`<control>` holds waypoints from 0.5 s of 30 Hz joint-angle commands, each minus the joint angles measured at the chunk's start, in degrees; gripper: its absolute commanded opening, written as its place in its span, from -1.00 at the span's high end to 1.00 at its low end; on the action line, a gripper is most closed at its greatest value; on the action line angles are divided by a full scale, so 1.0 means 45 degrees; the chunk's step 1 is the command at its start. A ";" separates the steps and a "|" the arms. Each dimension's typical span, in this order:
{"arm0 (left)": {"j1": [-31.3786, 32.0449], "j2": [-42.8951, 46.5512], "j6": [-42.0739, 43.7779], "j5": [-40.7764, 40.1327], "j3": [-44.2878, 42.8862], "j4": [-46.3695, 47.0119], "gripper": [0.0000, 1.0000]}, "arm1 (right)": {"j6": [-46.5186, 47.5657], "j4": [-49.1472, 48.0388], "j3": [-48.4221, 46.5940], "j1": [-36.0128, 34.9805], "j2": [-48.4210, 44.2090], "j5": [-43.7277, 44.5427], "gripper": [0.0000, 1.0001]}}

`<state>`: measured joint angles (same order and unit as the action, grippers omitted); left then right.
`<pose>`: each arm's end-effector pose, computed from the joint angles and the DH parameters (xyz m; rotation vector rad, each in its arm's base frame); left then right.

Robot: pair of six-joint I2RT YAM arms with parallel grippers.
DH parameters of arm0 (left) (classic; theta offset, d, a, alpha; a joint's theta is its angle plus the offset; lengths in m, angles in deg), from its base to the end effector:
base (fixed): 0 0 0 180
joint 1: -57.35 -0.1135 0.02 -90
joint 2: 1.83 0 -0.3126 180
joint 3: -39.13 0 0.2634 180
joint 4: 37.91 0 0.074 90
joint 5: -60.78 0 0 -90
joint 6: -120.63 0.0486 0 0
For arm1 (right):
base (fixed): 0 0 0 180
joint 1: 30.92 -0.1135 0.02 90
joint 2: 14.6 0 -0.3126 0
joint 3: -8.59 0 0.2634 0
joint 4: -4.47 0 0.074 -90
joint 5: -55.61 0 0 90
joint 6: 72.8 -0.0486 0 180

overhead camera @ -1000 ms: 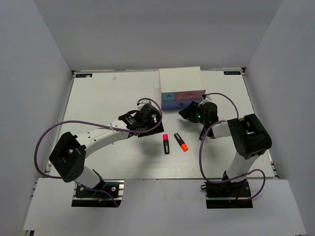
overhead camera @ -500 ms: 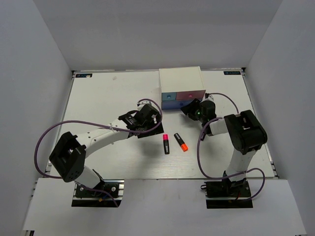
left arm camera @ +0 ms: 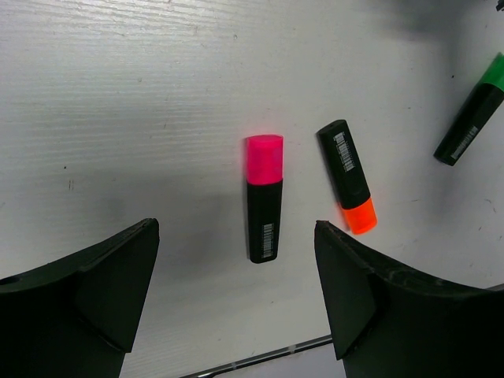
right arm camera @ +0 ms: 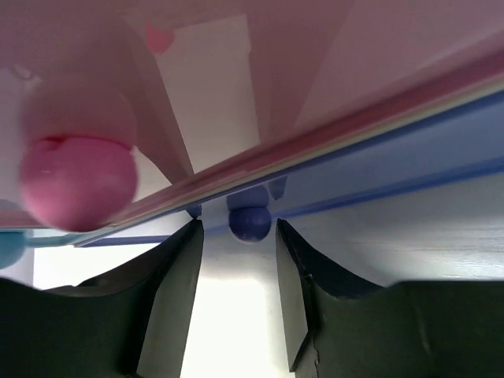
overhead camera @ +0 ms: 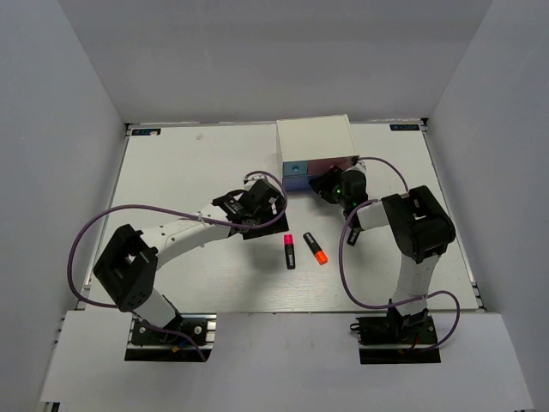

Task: Sort the stationery into containers
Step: Open the drawer in the storage box.

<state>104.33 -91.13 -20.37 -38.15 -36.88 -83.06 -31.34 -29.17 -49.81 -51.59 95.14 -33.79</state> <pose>0.2350 -0.2408 0.2616 -0.1504 2.6297 -0.4266 0.3809 0.1432 0.1648 0.4800 1.9035 0.8060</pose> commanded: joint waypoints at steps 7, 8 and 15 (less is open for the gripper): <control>-0.0050 0.0001 0.0259 0.0090 -0.0447 -0.0060 -0.80 | -0.0464 -0.0263 -0.0554 -0.0193 0.0283 0.1097 0.24; -0.0050 0.0000 0.0260 0.0090 -0.0563 -0.0060 -0.80 | -0.0445 -0.0263 -0.0592 -0.0193 0.0283 0.1174 0.28; -0.0050 0.0000 0.0260 0.0090 -0.0565 -0.0060 -0.80 | -0.0290 -0.0360 -0.0515 -0.0466 0.0225 0.1312 0.52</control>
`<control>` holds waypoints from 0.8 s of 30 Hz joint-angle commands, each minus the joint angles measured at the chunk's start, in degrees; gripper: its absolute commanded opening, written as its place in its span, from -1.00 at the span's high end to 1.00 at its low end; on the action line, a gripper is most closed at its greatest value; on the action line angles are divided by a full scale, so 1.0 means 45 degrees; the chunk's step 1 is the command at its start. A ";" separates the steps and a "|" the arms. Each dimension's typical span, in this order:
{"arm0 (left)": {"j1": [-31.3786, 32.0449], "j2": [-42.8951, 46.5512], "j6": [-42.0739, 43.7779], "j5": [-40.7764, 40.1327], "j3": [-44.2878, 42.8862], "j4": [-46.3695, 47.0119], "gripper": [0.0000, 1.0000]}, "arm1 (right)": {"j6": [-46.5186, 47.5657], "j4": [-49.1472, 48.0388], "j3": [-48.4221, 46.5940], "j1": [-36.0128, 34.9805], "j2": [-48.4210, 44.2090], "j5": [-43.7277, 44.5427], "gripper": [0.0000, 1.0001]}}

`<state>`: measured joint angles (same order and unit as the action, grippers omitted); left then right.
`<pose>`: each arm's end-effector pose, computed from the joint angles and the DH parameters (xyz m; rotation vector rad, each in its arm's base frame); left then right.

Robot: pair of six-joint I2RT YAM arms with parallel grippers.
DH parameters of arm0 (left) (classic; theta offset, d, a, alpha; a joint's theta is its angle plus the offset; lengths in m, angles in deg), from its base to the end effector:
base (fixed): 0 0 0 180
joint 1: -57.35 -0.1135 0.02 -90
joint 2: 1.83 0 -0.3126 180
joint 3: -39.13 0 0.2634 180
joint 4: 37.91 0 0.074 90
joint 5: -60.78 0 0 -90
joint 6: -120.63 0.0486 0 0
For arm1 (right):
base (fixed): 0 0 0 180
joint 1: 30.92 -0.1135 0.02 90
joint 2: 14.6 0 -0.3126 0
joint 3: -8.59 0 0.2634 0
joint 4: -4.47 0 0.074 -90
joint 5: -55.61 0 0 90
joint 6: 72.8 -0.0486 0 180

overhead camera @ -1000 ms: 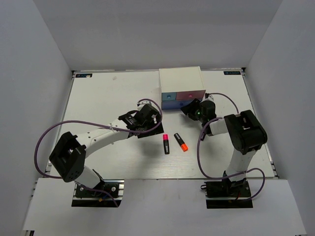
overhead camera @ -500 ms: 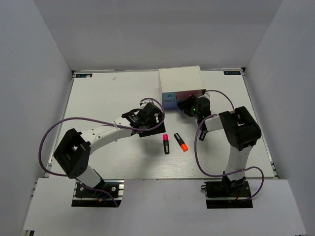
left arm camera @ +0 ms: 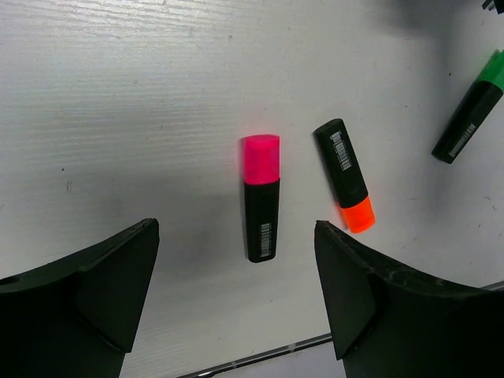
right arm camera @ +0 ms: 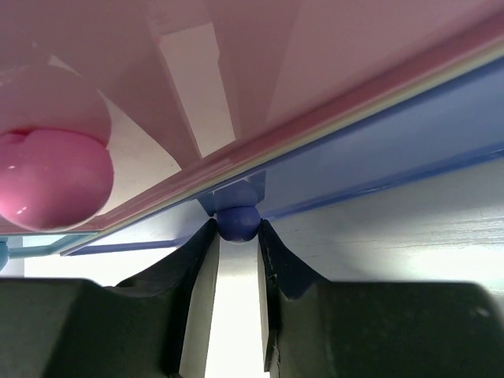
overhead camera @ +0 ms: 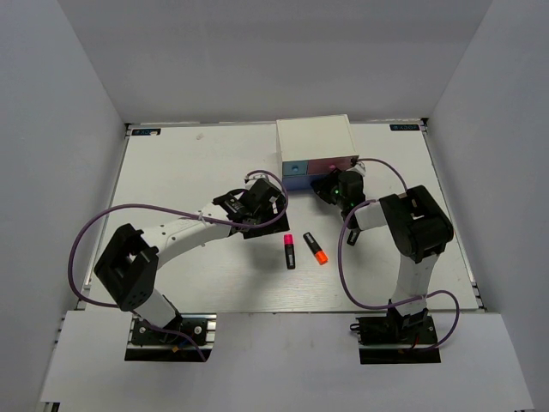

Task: Sort the stationery into containers
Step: Open the drawer in the storage box.

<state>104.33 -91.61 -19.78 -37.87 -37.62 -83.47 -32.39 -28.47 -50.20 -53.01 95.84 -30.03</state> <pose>0.2366 -0.2429 0.2625 -0.1350 2.6344 -0.4254 0.3800 0.1502 0.1606 0.5211 1.9030 0.7673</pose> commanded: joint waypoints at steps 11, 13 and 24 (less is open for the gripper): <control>-0.0050 0.0224 0.0129 0.0026 -0.0400 -0.0085 -0.80 | 0.0218 -0.0594 0.0841 -0.0267 -0.0808 0.0340 0.68; -0.0050 0.0224 0.0129 0.0026 -0.0400 0.0033 -0.80 | 0.0315 -0.0613 0.1212 -0.0326 -0.1063 0.0378 0.68; -0.0050 0.0224 0.0129 0.0534 -0.0263 0.0793 -0.82 | 0.0374 -0.0399 0.3576 -0.0775 -0.3074 0.0398 0.62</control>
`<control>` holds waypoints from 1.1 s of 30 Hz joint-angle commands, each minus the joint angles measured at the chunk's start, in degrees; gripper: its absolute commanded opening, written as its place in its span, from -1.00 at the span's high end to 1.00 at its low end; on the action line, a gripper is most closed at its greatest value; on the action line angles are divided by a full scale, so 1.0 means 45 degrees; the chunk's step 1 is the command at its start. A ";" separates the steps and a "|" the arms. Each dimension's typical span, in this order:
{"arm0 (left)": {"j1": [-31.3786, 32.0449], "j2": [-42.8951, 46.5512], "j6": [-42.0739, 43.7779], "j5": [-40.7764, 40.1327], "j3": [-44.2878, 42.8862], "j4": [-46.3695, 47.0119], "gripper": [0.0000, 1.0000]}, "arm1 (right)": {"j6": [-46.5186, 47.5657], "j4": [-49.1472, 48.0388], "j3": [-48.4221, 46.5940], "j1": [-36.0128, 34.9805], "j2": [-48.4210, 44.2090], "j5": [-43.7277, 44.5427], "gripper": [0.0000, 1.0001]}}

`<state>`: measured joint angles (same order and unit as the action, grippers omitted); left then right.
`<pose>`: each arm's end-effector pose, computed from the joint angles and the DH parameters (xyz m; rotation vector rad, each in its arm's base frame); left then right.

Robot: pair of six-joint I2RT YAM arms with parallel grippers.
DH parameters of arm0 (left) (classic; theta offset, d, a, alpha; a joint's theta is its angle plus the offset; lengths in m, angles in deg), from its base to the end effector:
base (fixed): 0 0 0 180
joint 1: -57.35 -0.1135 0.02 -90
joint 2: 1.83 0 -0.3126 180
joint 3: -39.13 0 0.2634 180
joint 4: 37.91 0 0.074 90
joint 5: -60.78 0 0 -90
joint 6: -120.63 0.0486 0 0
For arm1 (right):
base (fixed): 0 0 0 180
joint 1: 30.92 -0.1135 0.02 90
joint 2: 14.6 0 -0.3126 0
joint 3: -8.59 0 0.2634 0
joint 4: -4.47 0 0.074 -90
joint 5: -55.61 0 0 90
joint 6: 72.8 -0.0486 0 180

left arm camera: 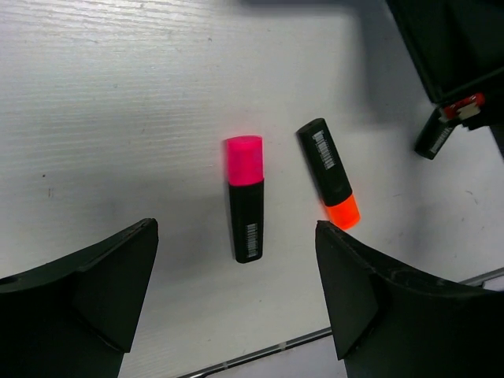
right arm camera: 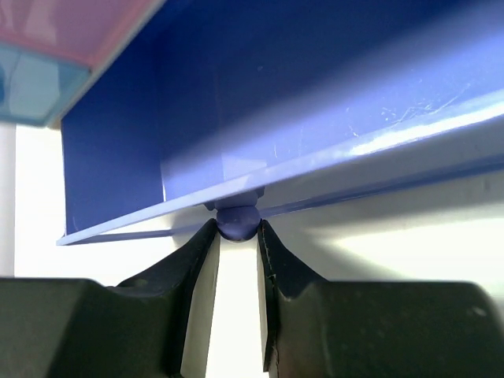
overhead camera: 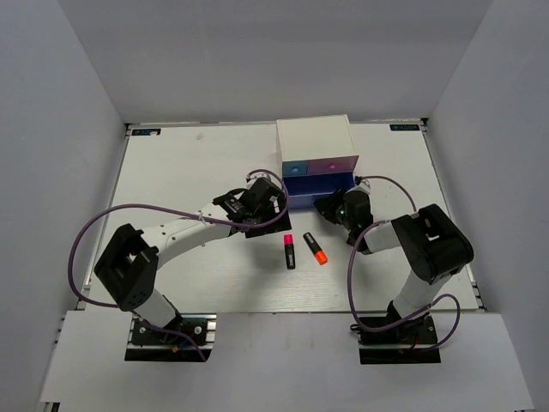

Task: Sort the stationery into containers
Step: Open the drawer in the storage box, then pick up the pen from the center of the board.

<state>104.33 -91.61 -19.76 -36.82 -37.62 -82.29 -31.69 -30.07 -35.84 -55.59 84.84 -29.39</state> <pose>0.2375 -0.2451 0.2638 -0.1294 2.6286 -0.4623 0.3080 0.1368 0.1633 0.4799 1.9470 0.7629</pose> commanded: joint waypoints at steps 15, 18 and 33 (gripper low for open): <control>0.0437 -0.1534 0.0357 0.1043 -0.1083 0.0356 -0.72 | 0.2209 0.0053 0.1732 -0.0105 -0.2600 -0.1889 -0.42; 0.0593 -0.1864 0.0358 0.1043 -0.1082 0.0532 -0.65 | 0.2853 0.0151 0.2298 -0.0086 -0.3517 -0.2221 -0.39; 0.1689 -0.4071 0.0221 -0.1164 -0.2625 -0.1265 -0.21 | 0.5956 0.2630 0.3276 0.0032 -0.8502 -0.3336 -0.36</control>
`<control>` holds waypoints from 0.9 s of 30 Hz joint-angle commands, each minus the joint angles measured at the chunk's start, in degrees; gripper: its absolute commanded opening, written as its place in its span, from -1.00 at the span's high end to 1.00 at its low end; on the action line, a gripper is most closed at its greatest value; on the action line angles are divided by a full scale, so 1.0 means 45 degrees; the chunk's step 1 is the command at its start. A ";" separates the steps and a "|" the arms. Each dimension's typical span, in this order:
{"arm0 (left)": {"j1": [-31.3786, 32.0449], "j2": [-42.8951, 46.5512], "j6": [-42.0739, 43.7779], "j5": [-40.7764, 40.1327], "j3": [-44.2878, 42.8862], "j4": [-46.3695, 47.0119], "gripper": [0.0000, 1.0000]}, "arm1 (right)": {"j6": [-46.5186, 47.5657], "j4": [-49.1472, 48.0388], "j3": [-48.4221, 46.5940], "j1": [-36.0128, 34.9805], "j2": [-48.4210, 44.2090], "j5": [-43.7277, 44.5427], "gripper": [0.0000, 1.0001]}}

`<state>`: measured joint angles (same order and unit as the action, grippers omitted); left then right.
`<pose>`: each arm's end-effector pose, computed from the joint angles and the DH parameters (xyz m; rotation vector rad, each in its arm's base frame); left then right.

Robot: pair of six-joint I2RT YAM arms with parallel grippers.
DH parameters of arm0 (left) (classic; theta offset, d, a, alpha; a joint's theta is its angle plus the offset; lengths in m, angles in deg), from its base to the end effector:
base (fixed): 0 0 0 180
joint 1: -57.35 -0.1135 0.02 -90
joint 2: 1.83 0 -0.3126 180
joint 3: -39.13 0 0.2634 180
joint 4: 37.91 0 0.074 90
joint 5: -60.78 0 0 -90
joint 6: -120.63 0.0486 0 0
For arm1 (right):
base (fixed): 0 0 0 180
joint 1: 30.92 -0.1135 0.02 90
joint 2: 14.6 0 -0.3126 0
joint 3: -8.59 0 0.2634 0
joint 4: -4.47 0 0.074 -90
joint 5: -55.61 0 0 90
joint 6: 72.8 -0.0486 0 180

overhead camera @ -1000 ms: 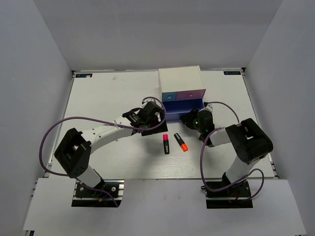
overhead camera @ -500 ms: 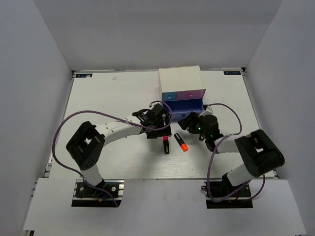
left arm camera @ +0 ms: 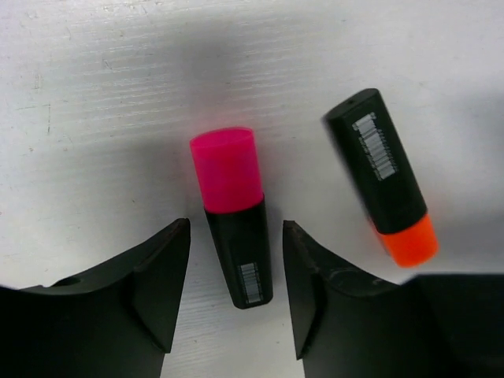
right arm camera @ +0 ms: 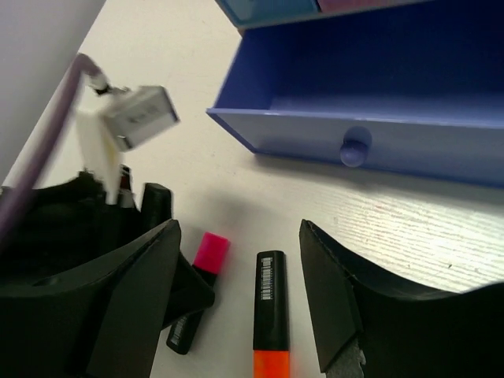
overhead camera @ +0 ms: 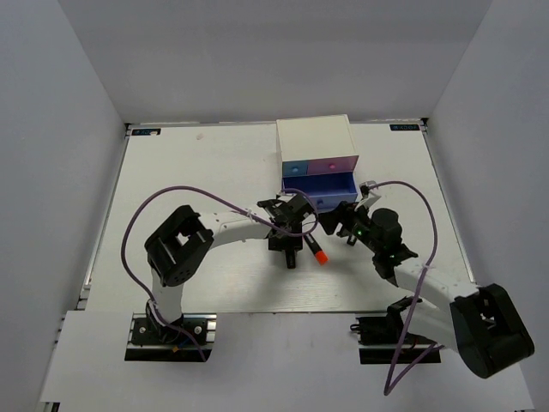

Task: Sort the stationery into containers
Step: Pick up the pen from the center of the board.

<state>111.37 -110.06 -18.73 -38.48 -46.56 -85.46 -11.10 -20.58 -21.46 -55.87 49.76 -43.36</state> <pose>0.2429 -0.3212 0.1948 0.0738 2.7899 -0.2442 0.1987 0.1008 0.2272 -0.0673 1.8002 0.8109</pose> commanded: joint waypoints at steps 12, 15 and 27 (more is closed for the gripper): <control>0.0359 -0.0033 0.0110 -0.1068 -0.0347 -0.0560 0.41 | 0.3825 0.3666 -0.0505 0.0212 -0.3013 -0.0212 0.64; 0.0359 0.0765 0.0479 -0.1068 -0.0347 -0.0250 0.65 | 0.4940 0.4390 -0.0876 0.0251 -0.3091 -0.0044 -0.81; 0.0105 0.2917 0.4166 0.0785 -0.1379 0.2953 0.77 | 0.4550 0.5309 -0.1697 0.0486 -0.3149 0.1641 -0.81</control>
<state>112.44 -99.24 -7.74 -38.52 -49.08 -78.25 9.80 2.70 -26.79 -54.17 36.76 -39.53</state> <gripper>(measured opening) 0.403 0.904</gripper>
